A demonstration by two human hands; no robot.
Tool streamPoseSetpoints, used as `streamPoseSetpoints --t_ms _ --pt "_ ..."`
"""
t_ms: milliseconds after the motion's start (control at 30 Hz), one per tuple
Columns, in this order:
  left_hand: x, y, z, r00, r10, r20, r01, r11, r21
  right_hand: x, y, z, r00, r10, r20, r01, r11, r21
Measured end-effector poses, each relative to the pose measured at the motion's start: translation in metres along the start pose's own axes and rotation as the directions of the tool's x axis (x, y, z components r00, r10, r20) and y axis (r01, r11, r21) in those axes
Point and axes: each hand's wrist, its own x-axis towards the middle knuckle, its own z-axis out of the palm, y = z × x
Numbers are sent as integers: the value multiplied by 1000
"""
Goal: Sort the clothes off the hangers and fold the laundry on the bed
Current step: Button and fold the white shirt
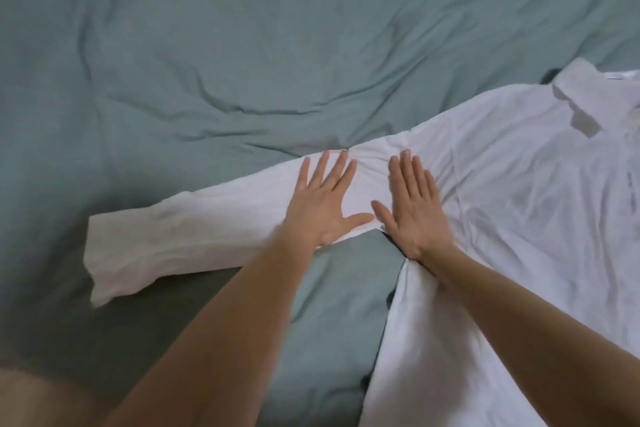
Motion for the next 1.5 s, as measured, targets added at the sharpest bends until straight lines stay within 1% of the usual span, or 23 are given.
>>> streamPoseSetpoints --t_ms 100,200,300,367,400,467,533,600,733,767,833,900,933,1033,1100,1167,1233,1300,1333,1400,1433,1467,1500 --pt "1 -6 10 999 -31 -42 31 999 6 -5 5 5 998 -27 62 31 998 -59" --pt "-14 -16 4 988 -94 -121 103 992 69 1 4 -6 982 25 189 -2 993 -118" --pt "-57 -56 -13 949 -314 -29 315 939 141 9 -11 -31 923 181 340 -139 980 -144" --pt "-97 -87 -28 898 -439 9 424 872 244 12 -35 -50 914 242 327 -199 967 -160" --pt "-117 -102 -38 878 -479 3 462 848 259 12 -52 -56 935 209 288 -172 974 -148" --pt "-149 -127 -52 837 -547 -20 542 824 164 8 -94 -61 970 19 244 -20 1000 1" --pt "-168 -145 -64 787 -616 26 614 780 -119 1 -145 -62 957 -168 236 107 962 251" --pt "-177 -155 -73 738 -667 104 642 646 -413 -6 -192 -65 947 -210 242 86 894 440" --pt "-186 -171 -80 699 -659 279 649 419 -635 -20 -253 -61 932 -237 276 19 790 613" --pt "-187 -174 -81 689 -651 319 636 332 -697 -22 -261 -60 930 -225 290 -24 753 658" --pt "-191 -176 -87 676 -620 399 563 85 -822 -23 -271 -61 929 -157 335 -163 639 752" --pt "-197 -171 -99 699 -534 476 455 -183 -872 -23 -277 -69 915 -77 395 -309 496 811" --pt "-200 -166 -108 729 -482 486 406 -268 -874 -23 -278 -75 902 -48 428 -371 418 829" --pt "-201 -143 -139 798 -360 483 331 -406 -851 -26 -275 -104 836 -63 545 -522 214 826" --pt "-193 -124 -159 825 -262 501 355 -450 -819 -30 -265 -127 836 -73 543 -526 173 833" --pt "-181 -103 -179 854 -138 501 389 -470 -792 -34 -246 -151 868 -27 497 -485 177 857" --pt "-166 -81 -196 875 -24 483 416 -470 -778 -40 -222 -175 894 60 443 -444 234 865" --pt "-149 -57 -212 876 32 481 448 -424 -787 -48 -193 -196 896 209 392 -433 218 875" --pt "-141 -44 -218 877 4 480 448 -366 -815 -53 -177 -207 885 286 368 -429 192 883" --pt "-124 -13 -227 895 -127 428 401 -190 -896 -64 -141 -226 847 428 316 -421 177 890" --pt "-114 3 -227 912 -202 357 354 -49 -934 -69 -120 -235 826 480 296 -424 182 887" --pt "-105 17 -226 935 -254 248 288 132 -949 -76 -100 -244 809 516 281 -425 185 886" --pt "-94 32 -224 959 -251 130 207 311 -928 -83 -79 -252 795 545 266 -425 188 886"
